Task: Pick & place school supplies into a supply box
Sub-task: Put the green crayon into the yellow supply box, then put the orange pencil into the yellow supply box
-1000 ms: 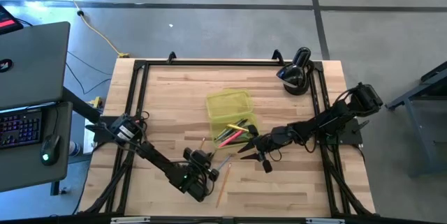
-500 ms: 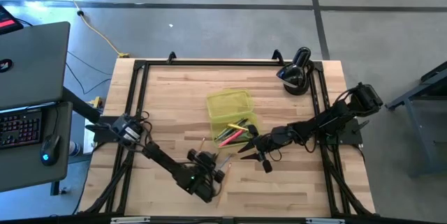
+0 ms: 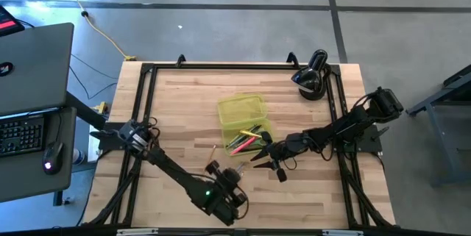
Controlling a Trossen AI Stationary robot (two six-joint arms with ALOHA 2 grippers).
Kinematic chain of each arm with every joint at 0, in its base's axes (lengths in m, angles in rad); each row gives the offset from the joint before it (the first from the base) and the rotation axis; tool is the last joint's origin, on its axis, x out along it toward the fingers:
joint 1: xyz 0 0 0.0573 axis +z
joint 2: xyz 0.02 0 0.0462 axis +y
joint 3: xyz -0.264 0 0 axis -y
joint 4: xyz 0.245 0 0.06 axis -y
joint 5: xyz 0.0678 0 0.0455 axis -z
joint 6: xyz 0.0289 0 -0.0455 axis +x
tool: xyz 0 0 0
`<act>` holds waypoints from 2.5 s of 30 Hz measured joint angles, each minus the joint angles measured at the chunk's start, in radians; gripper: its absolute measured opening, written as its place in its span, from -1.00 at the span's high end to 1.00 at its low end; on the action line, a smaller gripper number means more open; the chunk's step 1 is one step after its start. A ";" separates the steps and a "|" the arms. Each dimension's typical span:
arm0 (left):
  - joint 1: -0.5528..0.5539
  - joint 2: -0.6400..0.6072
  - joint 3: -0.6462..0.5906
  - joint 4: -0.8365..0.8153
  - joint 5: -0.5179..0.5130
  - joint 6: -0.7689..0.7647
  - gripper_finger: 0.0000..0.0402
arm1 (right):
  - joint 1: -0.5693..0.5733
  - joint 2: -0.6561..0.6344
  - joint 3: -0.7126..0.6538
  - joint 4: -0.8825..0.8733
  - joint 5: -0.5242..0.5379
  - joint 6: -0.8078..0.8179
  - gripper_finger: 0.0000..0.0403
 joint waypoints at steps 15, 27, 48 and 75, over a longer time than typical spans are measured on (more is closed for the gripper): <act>0.298 -0.002 -0.049 -0.023 0.193 0.242 0.77 | -0.003 0.000 -0.001 -0.086 -0.060 -0.023 0.51; 0.356 -0.003 -0.059 0.069 0.244 0.367 0.44 | -0.001 -0.001 0.001 -0.298 -0.053 0.032 0.51; 0.268 -0.184 0.136 -0.325 0.059 0.214 0.29 | 0.086 0.055 0.019 0.064 -0.152 -0.199 0.51; -0.018 -0.276 0.256 -0.385 -0.140 0.213 0.29 | 0.065 0.679 0.671 -0.260 -0.448 -0.438 0.51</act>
